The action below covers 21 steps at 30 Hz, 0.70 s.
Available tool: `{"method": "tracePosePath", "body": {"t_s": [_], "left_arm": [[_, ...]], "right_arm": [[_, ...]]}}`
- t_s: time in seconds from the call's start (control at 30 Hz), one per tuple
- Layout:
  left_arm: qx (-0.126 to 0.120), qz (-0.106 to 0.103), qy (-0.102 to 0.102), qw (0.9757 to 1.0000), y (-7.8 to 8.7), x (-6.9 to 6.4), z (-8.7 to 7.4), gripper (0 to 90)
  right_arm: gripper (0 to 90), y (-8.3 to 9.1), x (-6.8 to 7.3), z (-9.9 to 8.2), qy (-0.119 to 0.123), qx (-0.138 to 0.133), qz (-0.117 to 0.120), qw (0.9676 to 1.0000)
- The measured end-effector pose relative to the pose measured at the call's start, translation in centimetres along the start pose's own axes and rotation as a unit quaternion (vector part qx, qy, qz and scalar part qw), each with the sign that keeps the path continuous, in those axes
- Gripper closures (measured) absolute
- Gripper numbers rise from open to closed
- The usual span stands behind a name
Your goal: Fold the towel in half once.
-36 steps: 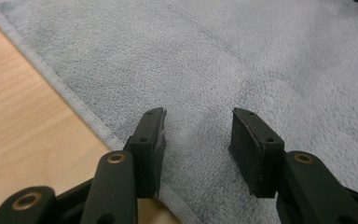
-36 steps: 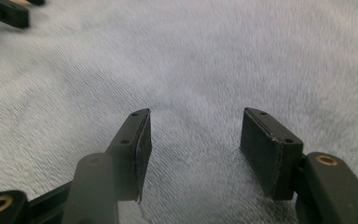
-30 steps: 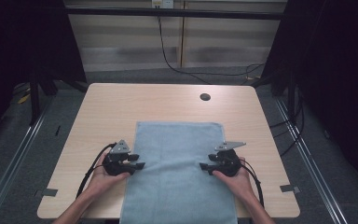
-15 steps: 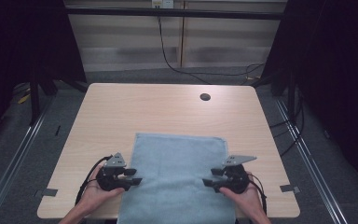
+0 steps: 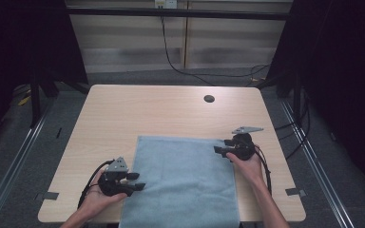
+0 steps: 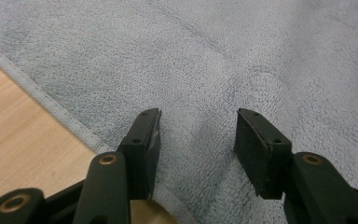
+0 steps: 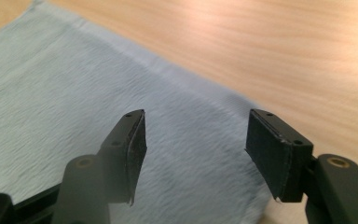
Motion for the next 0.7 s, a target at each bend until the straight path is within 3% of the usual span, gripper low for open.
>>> {"method": "tracePosePath", "body": {"t_s": [0.23, 0.4, 0.5, 0.63, 0.7], "left_arm": [[0.001, 0.001, 0.005, 1.0000, 0.0, 0.2, 0.1, 50.9], [-0.005, 0.001, 0.017, 0.9998, 0.2, 0.4, 0.4, 49.1], [-0.018, 0.000, 0.026, 0.9995, 0.5, 0.8, 0.8, 48.0], [-0.047, 0.014, 0.043, 0.9979, 1.2, 2.2, 2.1, 47.4], [-0.069, 0.023, 0.049, 0.9962, 1.3, 3.0, 2.8, 46.8]], "right_arm": [[36.5, -0.7, -1.1, -0.2, -0.002, 0.019, -0.006, 0.9998], [38.4, -1.1, -1.3, 0.2, 0.008, 0.015, -0.028, 0.9995], [37.3, -1.4, -1.4, -0.2, 0.016, 0.022, -0.030, 0.9992], [38.5, -1.6, -1.2, -0.1, 0.020, 0.028, -0.033, 0.9989], [50.6, -1.5, -0.8, -0.1, 0.027, 0.038, -0.037, 0.9982]]}}
Point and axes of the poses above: each handheld gripper's, and its own axes: y roughly backward along the jaws, z roughly out of its top, x roughly to its left, the point moved 2 cm from there along -y, roughly forward along the jaws, and after that the axes turned 5 degrees about z, right-handed, at the moved point
